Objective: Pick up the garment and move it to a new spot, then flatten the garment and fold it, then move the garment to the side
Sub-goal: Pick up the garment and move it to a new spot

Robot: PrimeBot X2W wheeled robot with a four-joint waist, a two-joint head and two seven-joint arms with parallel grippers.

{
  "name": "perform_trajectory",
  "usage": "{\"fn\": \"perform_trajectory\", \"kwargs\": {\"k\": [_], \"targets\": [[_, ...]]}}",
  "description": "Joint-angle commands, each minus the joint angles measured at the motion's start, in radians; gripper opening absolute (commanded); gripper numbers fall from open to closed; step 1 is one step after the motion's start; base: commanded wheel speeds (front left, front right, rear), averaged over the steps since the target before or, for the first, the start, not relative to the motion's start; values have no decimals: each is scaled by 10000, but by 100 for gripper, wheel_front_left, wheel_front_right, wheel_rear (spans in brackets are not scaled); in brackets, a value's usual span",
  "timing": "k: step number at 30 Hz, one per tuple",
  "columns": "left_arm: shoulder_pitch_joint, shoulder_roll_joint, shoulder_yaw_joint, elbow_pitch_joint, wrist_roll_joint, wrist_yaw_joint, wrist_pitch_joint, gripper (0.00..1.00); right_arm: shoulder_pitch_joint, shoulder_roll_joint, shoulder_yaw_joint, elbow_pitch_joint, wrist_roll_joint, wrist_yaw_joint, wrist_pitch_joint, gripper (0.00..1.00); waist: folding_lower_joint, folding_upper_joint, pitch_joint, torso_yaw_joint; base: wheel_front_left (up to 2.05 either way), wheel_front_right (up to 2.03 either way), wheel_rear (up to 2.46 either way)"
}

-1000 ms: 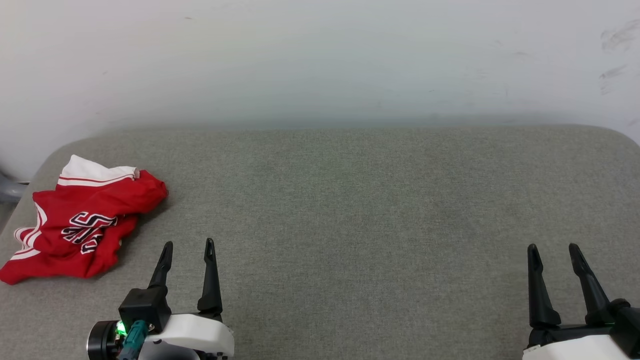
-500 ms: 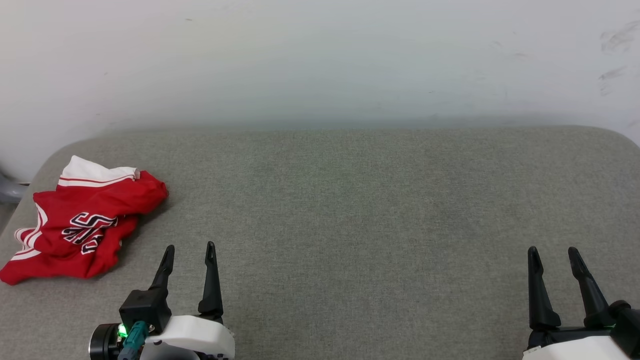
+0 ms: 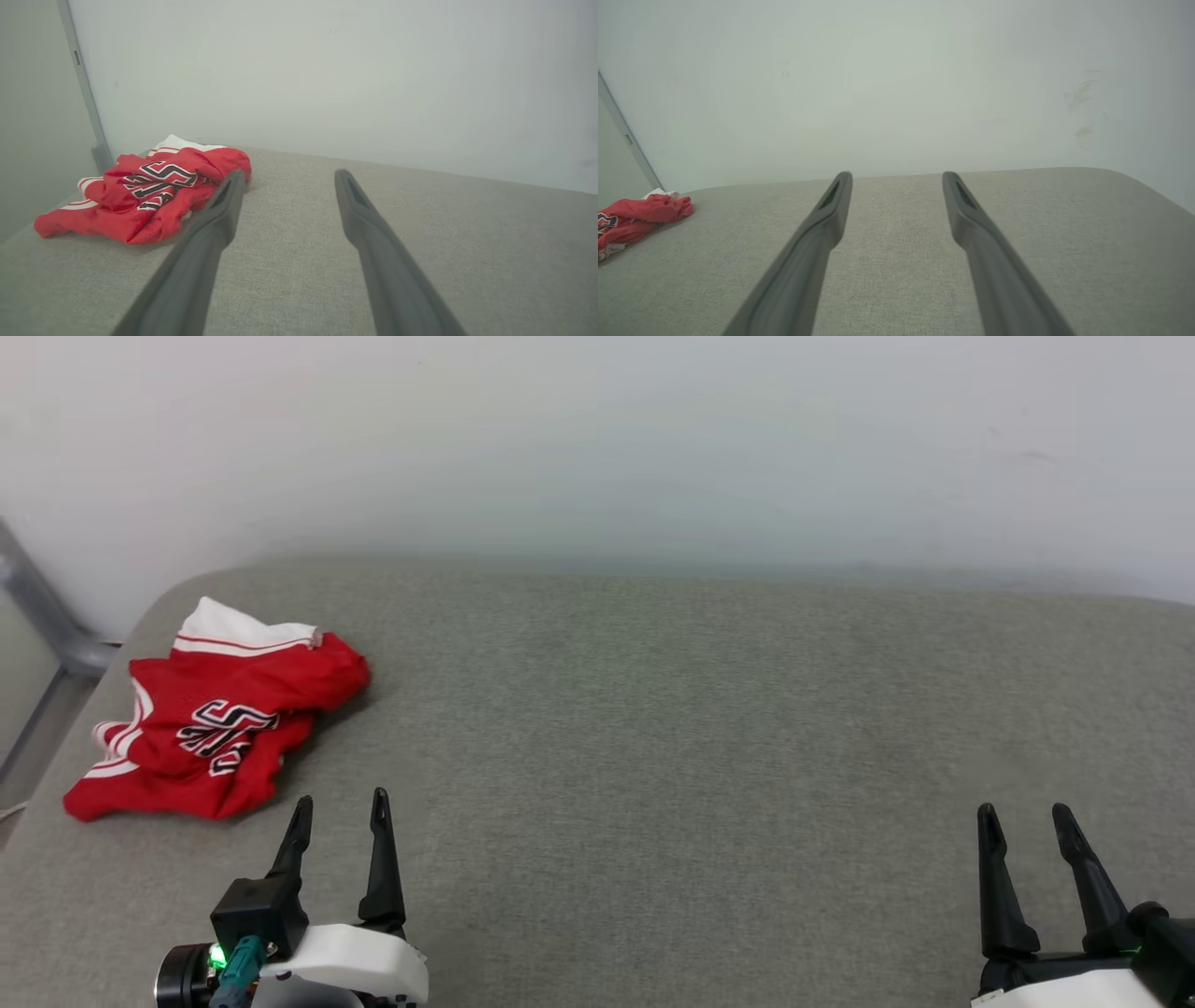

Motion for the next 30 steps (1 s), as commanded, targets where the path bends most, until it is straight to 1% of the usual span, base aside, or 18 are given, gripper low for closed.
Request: {"fn": "perform_trajectory", "kwargs": {"k": [1, 10, 19, 30], "targets": [[-13, -6, 51, 15, 30, 45, -28, 100, 111, 23, 14, -18, -36, -7, -21, 100, -1, 0, 16, 219, 0, 0, 0], [56, -5, 391, 66, -1, 31, -28, 100, 175, 22, 188, -53, -57, -7, -21, 100, -1, 0, 17, 1267, 0, 0, 0], [117, -4, 608, 114, -45, 20, -28, 100, 260, 22, 272, -116, -135, -7, -21, 100, -1, 0, -12, 2486, 0, 0, 0], [264, -7, 881, 68, -86, 49, -28, 100, 261, 22, 466, -162, -171, -7, -21, 100, -1, 0, 23, 3679, 0, 0, 0]]}}
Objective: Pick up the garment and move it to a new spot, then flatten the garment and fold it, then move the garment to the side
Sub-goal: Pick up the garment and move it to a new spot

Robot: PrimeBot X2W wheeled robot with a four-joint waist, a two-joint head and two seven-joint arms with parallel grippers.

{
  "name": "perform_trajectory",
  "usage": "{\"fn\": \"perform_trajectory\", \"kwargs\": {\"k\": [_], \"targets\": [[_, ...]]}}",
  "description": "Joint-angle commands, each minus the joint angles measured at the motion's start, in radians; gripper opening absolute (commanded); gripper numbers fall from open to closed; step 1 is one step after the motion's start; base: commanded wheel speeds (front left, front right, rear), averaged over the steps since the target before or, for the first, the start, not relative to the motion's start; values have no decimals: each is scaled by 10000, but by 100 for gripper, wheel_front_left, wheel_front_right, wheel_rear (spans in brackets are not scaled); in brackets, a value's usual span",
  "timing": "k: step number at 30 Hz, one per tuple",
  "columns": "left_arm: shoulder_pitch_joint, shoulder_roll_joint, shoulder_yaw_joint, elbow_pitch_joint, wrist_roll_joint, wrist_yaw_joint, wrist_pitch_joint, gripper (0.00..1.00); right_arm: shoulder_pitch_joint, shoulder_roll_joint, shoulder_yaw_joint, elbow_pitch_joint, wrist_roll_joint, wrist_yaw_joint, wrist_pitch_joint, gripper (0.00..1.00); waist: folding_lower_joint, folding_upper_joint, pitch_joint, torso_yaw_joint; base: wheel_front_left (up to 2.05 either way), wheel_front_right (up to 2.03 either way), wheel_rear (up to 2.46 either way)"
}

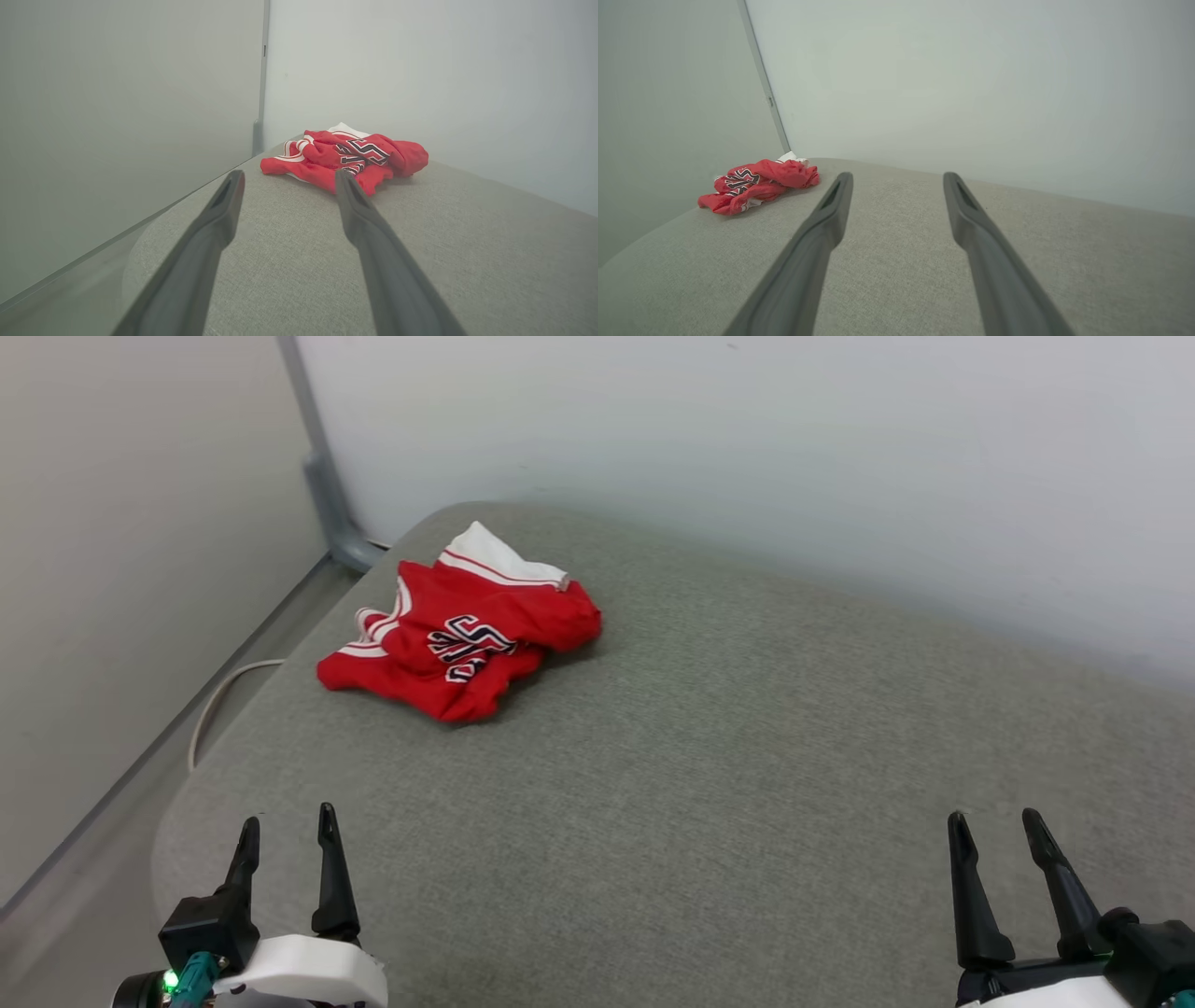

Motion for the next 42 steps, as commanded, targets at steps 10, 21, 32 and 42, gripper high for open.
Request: {"fn": "perform_trajectory", "kwargs": {"k": [10, 21, 32, 42], "targets": [[183, -5, 150, -49, -28, 13, -28, 100, 115, 20, 98, -26, -58, -7, -21, 100, 1, 0, 19, 737, 0, 0, 0], [-173, -6, 275, 130, 70, -186, -28, 100, -30, 19, 187, -32, -126, -7, -21, 100, 1, 0, 121, 548, 0, 0, 0], [-2827, 482, 1039, 828, 253, -1061, -28, 100, -496, 17, 215, -275, -697, -7, -21, 100, 1, 0, 1056, -599, 0, 0, 0], [-6139, 1564, 1608, 1562, 166, -1472, -26, 100, -1413, 9, 225, -942, -1293, -7, -21, 100, 1, 0, 2909, -1572, 0, 0, 0]]}}
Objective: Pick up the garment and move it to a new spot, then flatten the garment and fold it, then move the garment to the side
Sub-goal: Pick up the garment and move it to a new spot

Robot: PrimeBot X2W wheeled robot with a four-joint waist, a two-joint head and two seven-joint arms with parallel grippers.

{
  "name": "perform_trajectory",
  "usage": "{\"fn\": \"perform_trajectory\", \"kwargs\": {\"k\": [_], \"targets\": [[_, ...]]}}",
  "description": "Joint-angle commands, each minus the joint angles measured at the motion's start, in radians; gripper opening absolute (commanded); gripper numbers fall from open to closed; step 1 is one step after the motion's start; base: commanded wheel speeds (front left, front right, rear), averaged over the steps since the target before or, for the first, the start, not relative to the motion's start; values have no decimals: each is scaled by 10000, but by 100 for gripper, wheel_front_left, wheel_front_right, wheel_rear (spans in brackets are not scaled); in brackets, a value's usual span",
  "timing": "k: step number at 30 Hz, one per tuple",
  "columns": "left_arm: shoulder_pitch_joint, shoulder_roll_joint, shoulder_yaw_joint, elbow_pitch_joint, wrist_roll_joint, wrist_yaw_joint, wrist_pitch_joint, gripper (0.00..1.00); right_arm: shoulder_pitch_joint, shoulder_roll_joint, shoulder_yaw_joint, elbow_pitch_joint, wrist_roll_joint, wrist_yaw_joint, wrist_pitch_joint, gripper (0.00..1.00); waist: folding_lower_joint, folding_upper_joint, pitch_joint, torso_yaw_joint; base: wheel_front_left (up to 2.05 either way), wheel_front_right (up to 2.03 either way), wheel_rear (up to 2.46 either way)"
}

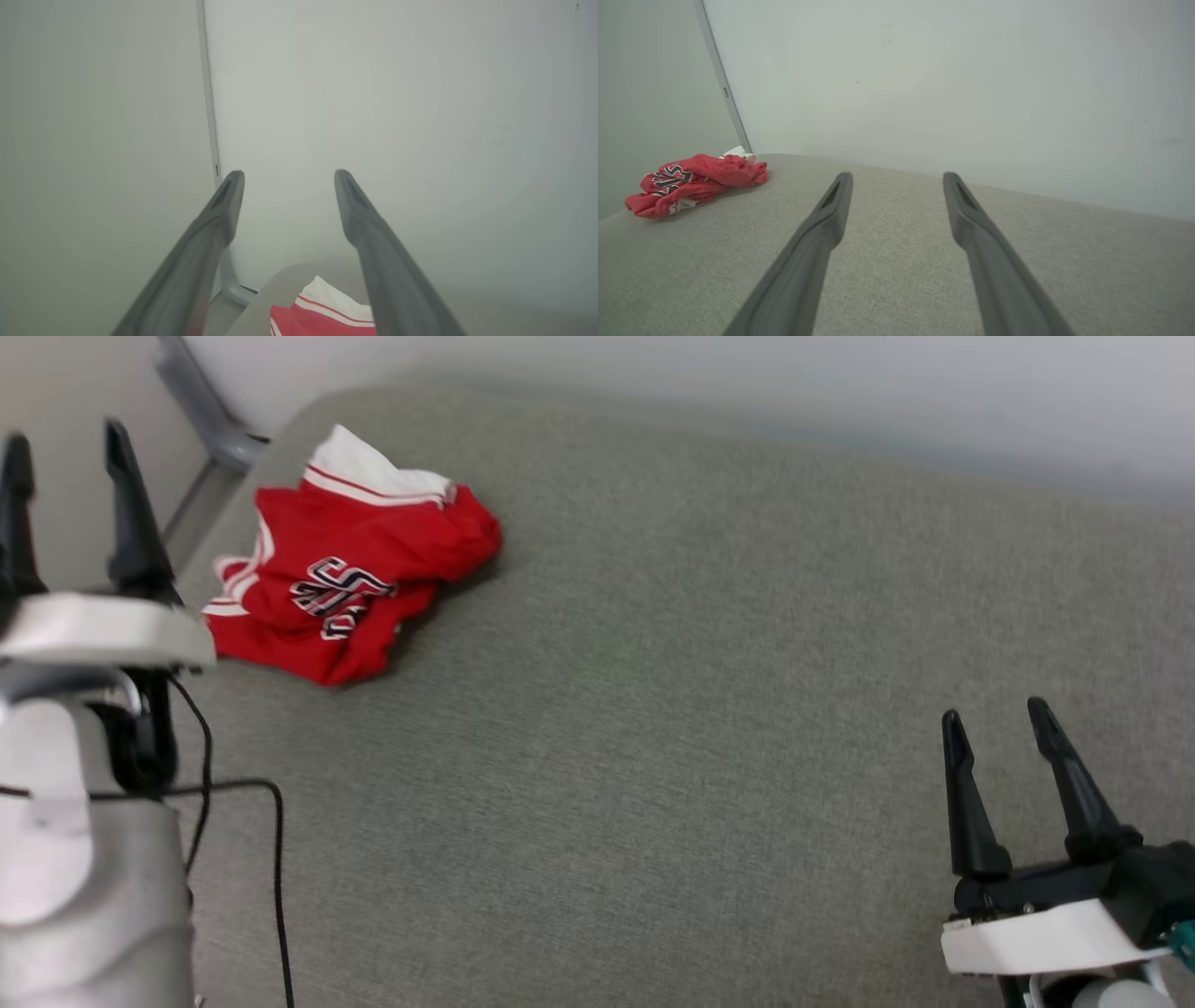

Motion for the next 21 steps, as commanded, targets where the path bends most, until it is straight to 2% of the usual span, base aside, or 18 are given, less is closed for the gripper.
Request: {"fn": "perform_trajectory", "kwargs": {"k": [1, 3, 8, 9, 12, 15, 21], "targets": [[-359, 114, -45, 93, 1, -47, -24, 100, -238, 7, -9, -89, -85, -7, -21, 100, -1, 0, 740, -446, 0, 0, 0], [-1226, 499, -197, 504, -195, -192, -24, 100, -499, -58, 12, -310, -190, -7, -21, 100, -1, 0, 1235, -621, 0, 0, 0], [-2373, 1326, -930, 1661, -586, -257, 206, 100, -836, -76, 53, -618, -272, -7, -23, 100, -1, 0, 1704, -858, 0, 0, 0], [-2373, 1326, -930, 1661, -586, -257, 206, 100, -836, -76, 53, -618, -272, -7, -23, 100, -1, 0, 1704, -858, 0, 0, 0], [-2894, 1995, -1904, 2220, -1048, -265, 953, 100, -939, -88, 42, -782, -305, -7, -21, 100, -1, 0, 1891, -982, 0, 0, 0], [-3249, 2628, -2954, 2680, -1864, -263, 2183, 100, -1050, -113, 20, -891, -316, -7, -21, 100, -1, 0, 2059, -1103, 0, 0, 0], [-3746, 3843, -5034, 3228, -3984, -266, 5690, 100, -1202, -120, 22, -991, -334, -7, -21, 100, -1, 0, 2387, -1370, 0, 0, 0]]}}
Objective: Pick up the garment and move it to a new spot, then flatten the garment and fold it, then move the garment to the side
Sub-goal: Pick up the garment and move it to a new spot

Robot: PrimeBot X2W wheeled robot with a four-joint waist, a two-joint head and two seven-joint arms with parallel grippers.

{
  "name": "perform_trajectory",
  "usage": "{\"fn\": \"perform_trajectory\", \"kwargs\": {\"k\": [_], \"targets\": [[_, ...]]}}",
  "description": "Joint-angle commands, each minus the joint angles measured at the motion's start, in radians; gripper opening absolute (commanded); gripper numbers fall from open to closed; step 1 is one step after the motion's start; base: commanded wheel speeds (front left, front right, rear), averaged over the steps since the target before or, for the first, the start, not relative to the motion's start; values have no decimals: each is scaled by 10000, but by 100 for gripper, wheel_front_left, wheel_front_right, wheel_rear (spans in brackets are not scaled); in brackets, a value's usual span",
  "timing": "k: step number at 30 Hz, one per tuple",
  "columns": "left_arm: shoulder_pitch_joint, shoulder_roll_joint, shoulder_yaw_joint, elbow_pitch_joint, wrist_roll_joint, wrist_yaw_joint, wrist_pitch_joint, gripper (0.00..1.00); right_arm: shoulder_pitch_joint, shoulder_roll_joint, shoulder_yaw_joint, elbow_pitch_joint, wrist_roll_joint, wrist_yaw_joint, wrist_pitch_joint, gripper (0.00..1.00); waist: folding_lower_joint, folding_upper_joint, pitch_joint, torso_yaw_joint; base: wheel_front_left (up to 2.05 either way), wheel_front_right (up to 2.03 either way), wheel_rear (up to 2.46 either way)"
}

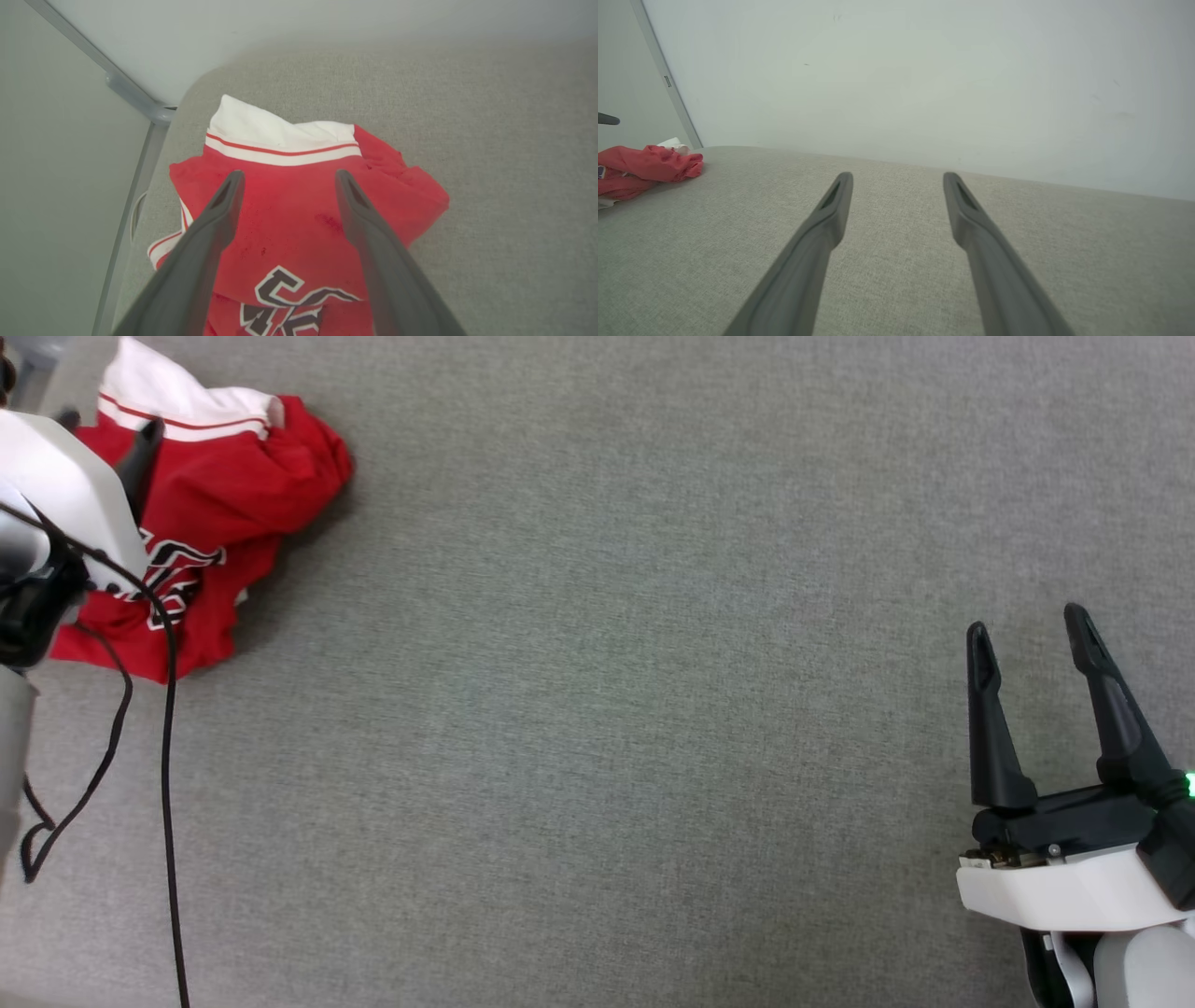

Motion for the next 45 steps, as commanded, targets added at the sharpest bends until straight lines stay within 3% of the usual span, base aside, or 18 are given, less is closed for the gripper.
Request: {"fn": "perform_trajectory", "kwargs": {"k": [1, 6, 12, 23, 24, 25, 29, 34, 45], "targets": [[-148, 207, -272, -4, -325, 1, 509, 100, -140, -30, -4, -46, -22, -7, -21, 100, -2, 0, 136, -114, 0, 0, 0], [-311, 831, -1378, -27, -1606, 0, 2587, 100, -230, -47, -59, -104, -32, -7, -21, 100, -2, 0, 420, -278, 0, 0, 0], [-232, 915, -2246, 534, -2443, -1, 4033, 100, -373, -73, -20, -106, 21, -7, -21, 100, -2, 0, 685, -464, 0, 0, 0], [82, 67, -3290, 1742, -3245, -14, 4173, 100, -467, -20, -17, 44, 69, -7, -21, 100, -2, 0, 778, -562, 0, 0, 0], [73, 155, -3430, 1735, -3167, -14, 4031, 25, -454, -16, -17, 65, 72, -7, -21, 100, -2, 0, 736, -565, 0, 0, 0], [32, 253, -3497, 1764, -3151, -14, 3837, 0, -442, -11, -16, 86, 86, -7, -21, 100, -2, 0, 670, -565, 0, 0, 0], [-366, 686, -3784, 1605, -2882, -6, 2851, 0, -319, 15, -49, 154, 168, -7, -21, 100, -2, 0, 300, -551, 0, 0, 0], [-1039, 1057, -4208, 1320, -2128, -2, 895, 0, -72, 57, -38, 296, 262, -7, -21, 100, -2, 0, -336, -479, 0, 0, 0], [-2063, 634, -5271, 471, -1126, -1, -801, 0, 253, 108, 63, 518, 609, -7, -21, 100, -2, 0, -1581, -794, 0, 0, 0]]}}
